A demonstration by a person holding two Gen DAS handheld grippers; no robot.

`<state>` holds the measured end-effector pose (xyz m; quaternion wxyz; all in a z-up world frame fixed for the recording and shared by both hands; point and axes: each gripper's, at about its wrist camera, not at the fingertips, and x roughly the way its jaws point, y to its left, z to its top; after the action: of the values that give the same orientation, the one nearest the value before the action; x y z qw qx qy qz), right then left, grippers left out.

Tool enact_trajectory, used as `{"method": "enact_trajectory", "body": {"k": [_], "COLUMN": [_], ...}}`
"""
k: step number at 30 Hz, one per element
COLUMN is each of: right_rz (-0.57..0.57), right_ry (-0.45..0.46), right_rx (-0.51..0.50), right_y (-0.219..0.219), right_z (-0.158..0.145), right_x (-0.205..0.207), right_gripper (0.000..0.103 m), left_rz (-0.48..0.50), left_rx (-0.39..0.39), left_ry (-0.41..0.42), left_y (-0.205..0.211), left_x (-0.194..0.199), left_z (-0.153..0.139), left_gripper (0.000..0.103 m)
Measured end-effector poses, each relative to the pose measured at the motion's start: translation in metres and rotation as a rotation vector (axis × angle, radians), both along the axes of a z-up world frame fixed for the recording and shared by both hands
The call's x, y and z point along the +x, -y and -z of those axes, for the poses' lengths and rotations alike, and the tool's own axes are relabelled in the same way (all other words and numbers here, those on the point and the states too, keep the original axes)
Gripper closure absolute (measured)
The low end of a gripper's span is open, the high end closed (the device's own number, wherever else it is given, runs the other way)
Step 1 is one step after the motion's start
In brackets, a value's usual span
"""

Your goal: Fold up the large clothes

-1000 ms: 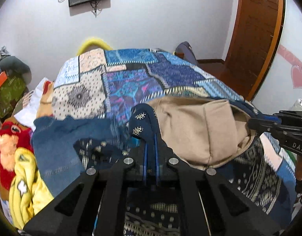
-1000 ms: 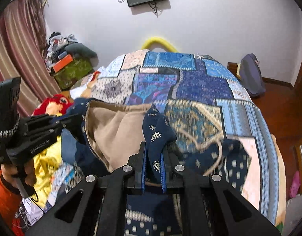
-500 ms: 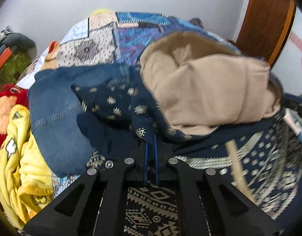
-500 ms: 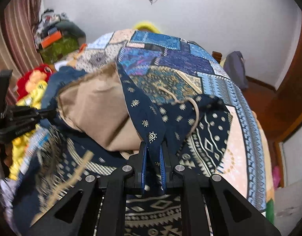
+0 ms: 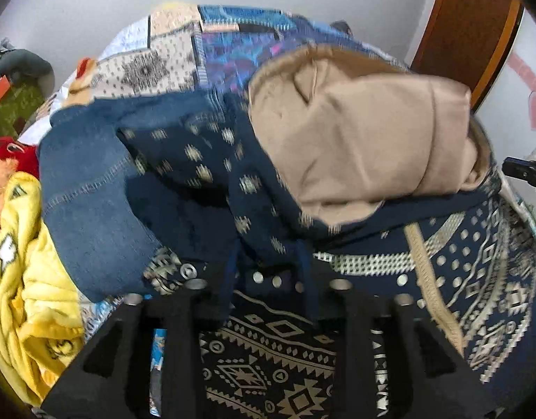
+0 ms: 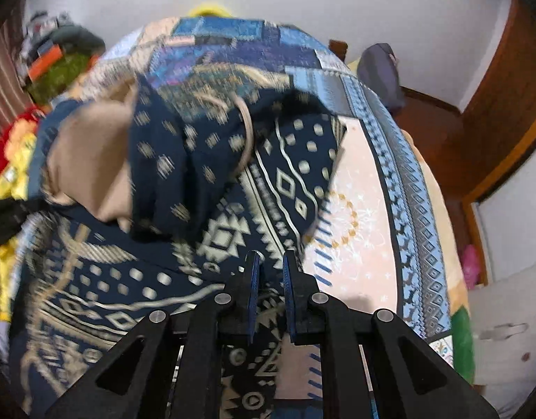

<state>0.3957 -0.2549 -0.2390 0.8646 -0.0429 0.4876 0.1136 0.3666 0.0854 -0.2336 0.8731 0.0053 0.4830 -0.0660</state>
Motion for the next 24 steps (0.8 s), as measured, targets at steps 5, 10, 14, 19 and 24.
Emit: {"method": "enact_trajectory", "body": {"k": [5, 10, 14, 19, 24], "right_rz": [-0.053, -0.095, -0.112, -0.125, -0.121], "right_ry": [0.068, 0.097, 0.091, 0.075, 0.053], "right_rx": [0.051, 0.106, 0.132, 0.139, 0.125], "right_y": [-0.023, -0.049, -0.060, -0.066, -0.067], "right_z": [-0.030, -0.046, -0.043, -0.031, -0.017], "right_x": [0.007, 0.033, 0.056, 0.077, 0.092], "right_gripper": [0.093, 0.093, 0.093, 0.093, 0.093], "left_rz": [-0.017, -0.017, -0.018, 0.012, 0.033], "left_rx": [0.010, -0.009, -0.033, -0.131, -0.147], "left_ry": [0.098, 0.105, 0.054, -0.049, -0.086], "left_y": [-0.006, -0.012, -0.010, -0.003, 0.011], "left_x": [0.017, 0.067, 0.116, 0.158, 0.177], "left_z": [-0.040, -0.051, -0.031, -0.002, 0.014], "left_gripper": [0.037, 0.033, 0.033, 0.038, 0.080]}}
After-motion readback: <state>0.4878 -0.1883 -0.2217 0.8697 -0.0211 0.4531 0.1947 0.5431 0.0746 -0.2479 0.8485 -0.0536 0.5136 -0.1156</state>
